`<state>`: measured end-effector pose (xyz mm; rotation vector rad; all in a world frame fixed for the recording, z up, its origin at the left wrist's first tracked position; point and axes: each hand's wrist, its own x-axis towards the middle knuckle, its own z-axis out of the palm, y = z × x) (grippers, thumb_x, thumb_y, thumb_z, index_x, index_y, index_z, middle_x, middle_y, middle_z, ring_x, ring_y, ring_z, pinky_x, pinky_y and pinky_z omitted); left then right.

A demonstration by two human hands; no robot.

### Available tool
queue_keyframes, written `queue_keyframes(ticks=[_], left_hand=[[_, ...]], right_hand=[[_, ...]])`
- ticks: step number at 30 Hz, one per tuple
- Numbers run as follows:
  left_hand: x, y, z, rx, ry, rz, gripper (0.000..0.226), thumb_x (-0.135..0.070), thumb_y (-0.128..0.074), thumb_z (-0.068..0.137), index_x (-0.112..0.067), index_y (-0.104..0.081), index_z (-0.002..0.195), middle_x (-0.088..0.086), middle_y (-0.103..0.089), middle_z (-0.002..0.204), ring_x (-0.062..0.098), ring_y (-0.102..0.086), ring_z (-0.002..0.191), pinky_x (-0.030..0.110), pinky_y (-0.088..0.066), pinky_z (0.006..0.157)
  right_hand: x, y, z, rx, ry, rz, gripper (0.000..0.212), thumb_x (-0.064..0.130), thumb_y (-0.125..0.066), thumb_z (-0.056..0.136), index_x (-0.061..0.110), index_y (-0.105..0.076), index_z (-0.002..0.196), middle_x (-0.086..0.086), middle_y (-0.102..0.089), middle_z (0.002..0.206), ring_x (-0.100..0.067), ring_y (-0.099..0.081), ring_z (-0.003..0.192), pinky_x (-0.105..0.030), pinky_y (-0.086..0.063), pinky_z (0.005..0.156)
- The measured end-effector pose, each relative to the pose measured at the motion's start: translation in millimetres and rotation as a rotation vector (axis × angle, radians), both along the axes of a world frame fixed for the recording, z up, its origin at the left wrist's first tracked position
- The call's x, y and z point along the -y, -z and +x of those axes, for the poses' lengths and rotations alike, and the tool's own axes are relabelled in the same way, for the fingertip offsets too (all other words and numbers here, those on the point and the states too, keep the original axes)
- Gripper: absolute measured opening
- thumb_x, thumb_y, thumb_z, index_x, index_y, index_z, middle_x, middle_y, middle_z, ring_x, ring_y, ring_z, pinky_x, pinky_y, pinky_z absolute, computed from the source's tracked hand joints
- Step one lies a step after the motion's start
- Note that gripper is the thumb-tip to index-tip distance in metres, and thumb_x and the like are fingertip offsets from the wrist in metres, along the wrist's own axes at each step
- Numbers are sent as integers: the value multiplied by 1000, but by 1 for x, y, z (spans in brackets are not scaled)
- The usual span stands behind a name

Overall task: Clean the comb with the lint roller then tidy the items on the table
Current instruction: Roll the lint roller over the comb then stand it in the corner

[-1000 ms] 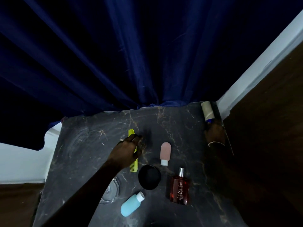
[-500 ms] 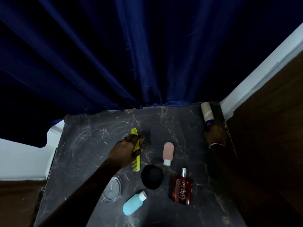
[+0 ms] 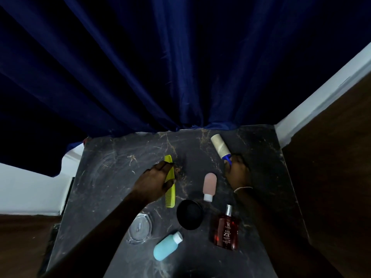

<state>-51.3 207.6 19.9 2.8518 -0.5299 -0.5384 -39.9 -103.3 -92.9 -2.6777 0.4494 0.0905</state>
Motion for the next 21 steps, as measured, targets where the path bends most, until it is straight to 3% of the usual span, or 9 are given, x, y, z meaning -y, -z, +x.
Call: queue_keyframes(ticks=[10,18,21], left_hand=[[0,-1,-6,-2,1,0,61,-46,-55,96,-21,-39,150,3,-49,146,27,-56,126,43,-51,100],[8,-5,-7,2,-12,4,59,-48,-53,97,-24,-40,149,2,-48,147,26,-55,127,43,-50,100],[11,-6,-7,-7,-20,17,59,-48,-52,98,-24,-39,150,1,-47,148,25,-55,127,43,-49,101]], right_hand=[[-18,3,-4,-5,-126,36,28,35,-62,82,15,-62,102,-10,-63,104,-32,-65,87,-41,-56,72],[17,4,-3,103,0,26,31,41,-55,92,12,-64,95,-16,-68,94,-35,-66,85,-39,-54,72],[31,-2,-3,93,147,93,29,36,-56,95,10,-63,104,-21,-68,96,-39,-67,87,-40,-52,71]])
